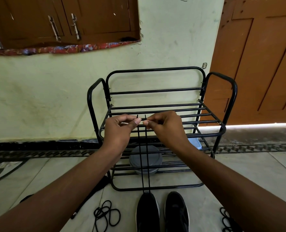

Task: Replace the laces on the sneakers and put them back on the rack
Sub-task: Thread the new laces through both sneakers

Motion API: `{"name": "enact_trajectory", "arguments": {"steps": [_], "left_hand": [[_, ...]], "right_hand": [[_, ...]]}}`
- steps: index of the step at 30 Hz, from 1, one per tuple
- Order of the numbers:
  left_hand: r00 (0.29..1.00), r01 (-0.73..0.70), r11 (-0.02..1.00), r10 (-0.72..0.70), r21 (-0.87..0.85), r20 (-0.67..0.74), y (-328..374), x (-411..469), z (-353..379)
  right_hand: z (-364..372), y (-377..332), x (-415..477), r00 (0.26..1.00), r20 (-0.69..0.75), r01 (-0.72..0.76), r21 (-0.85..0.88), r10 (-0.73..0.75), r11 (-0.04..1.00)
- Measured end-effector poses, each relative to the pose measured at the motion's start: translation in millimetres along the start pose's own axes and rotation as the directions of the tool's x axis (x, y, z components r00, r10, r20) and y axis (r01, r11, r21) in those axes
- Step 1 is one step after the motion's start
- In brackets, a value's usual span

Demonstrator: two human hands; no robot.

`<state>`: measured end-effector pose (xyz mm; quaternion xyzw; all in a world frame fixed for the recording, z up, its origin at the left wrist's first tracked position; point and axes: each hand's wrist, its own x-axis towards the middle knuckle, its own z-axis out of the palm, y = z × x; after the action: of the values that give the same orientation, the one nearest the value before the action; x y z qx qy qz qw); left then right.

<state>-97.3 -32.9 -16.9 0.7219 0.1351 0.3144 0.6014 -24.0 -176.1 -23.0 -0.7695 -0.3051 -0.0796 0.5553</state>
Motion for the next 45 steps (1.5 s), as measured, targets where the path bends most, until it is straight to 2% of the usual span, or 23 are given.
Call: {"name": "enact_trajectory", "arguments": {"steps": [8, 20, 25, 45], "left_hand": [[1.000, -0.006, 1.000, 0.006, 0.020, 0.007, 0.0, 2.6, -0.1], [0.999, -0.034, 0.999, 0.034, -0.003, 0.033, 2.4, 7.8, -3.0], [0.998, -0.033, 0.999, 0.031, 0.042, 0.046, 5.7, 10.1, -6.1], [0.999, -0.041, 0.999, 0.040, 0.023, 0.036, 1.6, 9.2, -1.7]], "right_hand": [[-1.1, 0.8, 0.6, 1.000, -0.003, -0.013, 0.019, 0.013, 1.000], [-1.8, -1.7, 2.6, 0.999, -0.016, 0.052, 0.014, -0.052, 0.999], [0.4, -1.7, 6.2, 0.999, -0.034, 0.042, 0.031, -0.041, 0.999], [1.7, 1.4, 4.7, 0.998, 0.002, 0.061, 0.045, -0.061, 0.997]]}}
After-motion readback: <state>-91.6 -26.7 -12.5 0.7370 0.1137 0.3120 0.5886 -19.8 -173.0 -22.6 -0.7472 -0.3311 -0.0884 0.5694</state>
